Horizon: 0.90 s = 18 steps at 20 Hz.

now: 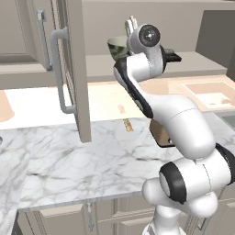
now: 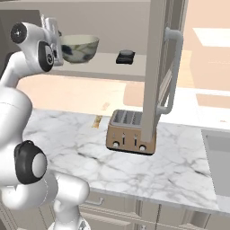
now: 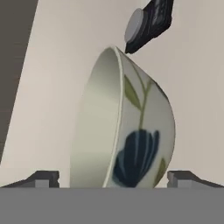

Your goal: Pick the mug and place it in the sink. Pick the bowl and place it in the open cabinet and then close the cabinet.

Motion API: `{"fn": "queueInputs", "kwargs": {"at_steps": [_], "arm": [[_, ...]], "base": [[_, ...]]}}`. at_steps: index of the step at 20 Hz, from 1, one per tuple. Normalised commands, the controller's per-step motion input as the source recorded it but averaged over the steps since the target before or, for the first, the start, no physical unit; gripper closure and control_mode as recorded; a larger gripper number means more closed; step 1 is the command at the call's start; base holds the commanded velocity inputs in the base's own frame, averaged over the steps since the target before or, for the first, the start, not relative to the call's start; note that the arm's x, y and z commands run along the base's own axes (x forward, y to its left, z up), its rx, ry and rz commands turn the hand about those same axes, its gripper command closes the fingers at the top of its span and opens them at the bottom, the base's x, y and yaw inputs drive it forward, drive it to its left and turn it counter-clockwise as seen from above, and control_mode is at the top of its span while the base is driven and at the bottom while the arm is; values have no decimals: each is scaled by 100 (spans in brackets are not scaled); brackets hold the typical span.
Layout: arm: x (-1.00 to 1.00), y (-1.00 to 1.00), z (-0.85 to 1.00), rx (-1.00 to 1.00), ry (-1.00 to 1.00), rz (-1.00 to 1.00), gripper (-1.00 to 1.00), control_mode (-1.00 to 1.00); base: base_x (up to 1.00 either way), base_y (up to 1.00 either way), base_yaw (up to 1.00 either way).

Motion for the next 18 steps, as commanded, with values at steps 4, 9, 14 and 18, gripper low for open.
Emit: {"fn": "queueInputs", "kwargs": {"at_steps": [4, 9, 14, 18], "arm": [[-33, 0, 34, -2, -12, 0, -100, -100], [-86, 0, 41, 0, 0, 4, -100, -100], [-100, 0, 71, 0, 0, 9, -100, -100], [-100, 0, 32, -1, 3, 15, -100, -100]], "base": [[0, 0, 0], [0, 0, 0], [0, 0, 0], [0, 0, 0]]}}
